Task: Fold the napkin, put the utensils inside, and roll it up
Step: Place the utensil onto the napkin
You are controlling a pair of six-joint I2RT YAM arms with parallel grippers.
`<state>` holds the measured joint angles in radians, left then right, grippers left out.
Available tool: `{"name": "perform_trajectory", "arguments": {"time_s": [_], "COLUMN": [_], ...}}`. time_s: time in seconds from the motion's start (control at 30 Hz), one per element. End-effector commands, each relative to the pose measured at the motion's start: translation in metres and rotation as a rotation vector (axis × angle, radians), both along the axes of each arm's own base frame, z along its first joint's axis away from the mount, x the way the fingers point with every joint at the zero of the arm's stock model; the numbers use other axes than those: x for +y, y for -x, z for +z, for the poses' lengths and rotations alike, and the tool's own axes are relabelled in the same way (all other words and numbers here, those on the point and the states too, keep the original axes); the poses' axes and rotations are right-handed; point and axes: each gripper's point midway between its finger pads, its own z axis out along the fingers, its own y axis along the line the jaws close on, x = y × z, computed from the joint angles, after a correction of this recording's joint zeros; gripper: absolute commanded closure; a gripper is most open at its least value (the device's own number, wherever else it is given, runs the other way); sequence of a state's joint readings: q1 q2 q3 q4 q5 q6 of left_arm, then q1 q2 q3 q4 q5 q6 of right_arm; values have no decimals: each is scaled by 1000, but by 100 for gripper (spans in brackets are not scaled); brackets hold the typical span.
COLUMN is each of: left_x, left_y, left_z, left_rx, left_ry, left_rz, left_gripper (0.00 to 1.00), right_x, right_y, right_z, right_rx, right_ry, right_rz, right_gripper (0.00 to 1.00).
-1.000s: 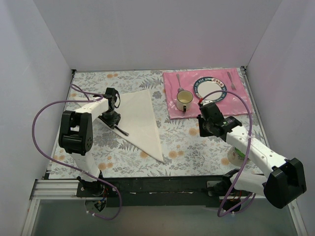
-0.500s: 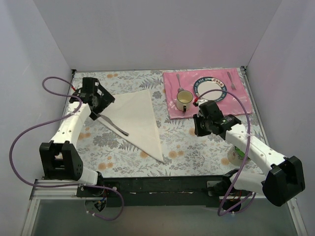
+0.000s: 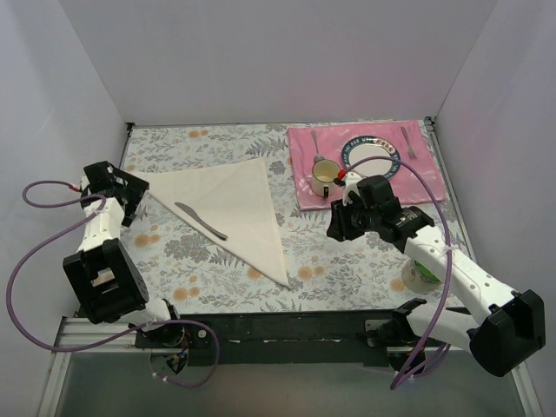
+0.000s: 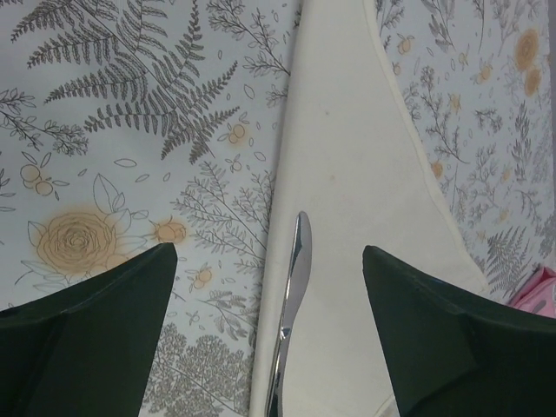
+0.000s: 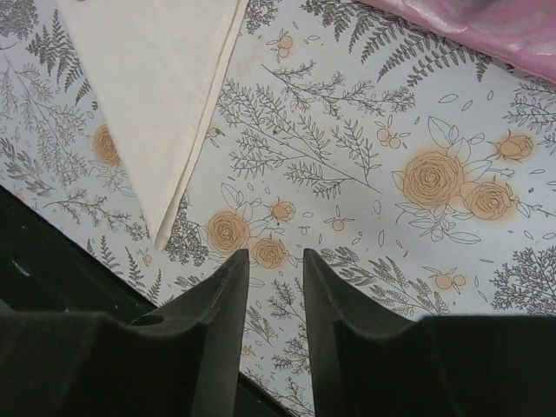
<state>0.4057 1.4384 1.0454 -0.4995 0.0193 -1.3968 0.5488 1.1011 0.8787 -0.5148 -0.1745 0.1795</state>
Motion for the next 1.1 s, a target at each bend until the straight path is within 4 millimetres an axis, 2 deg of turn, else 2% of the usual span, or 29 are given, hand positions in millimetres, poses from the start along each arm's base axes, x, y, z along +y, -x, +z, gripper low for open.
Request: {"name": "perform_trajectory", "arguments": {"time_s": [0.0,0.13,0.17,0.2,0.27,0.3,0.4,0.43,0.53,0.83,0.97,1.07], "left_x": [19,27,29,29,34,36,45,49,59,74,78,79], "left_y": [-26,-48,-57,-61,-69,-71,-81,-82,-85,-105,-119,-124], "left_z": [3,-9,-6,-18,-20,-27,-28,-39,-54,-79,-76,-90], "left_rx": [-160,-224,-251,-232,-247,-240,-271,-252,-231,-262,-311,-290], "left_ry": [-13,-27,-22,-5,-12,-9,-37,-35,-49,-53,-63,-43], "left_rz": [34,4,-12,-18,-18,-12,0,8,34,38,19,24], "left_gripper": [15,24,26,30,36,36,41,41,46,50,50,51], "right_x": [14,15,15,15,14,14,15,15,16,11,11,12], "right_y": [2,0,0,0,-1,0,-1,-1,-1,-1,-3,-4], "right_z": [11,11,10,12,12,13,14,13,12,16,17,17], "right_rx": [-35,-32,-30,-34,-35,-37,-40,-39,-33,-35,-31,-26], "right_ry": [-68,-53,-48,-48,-48,-49,-60,-62,-60,-42,-42,-44], "right_rz": [70,84,83,83,76,76,72,74,73,52,40,37], "right_gripper": [60,60,60,60,60,60,60,60,60,62,62,62]}}
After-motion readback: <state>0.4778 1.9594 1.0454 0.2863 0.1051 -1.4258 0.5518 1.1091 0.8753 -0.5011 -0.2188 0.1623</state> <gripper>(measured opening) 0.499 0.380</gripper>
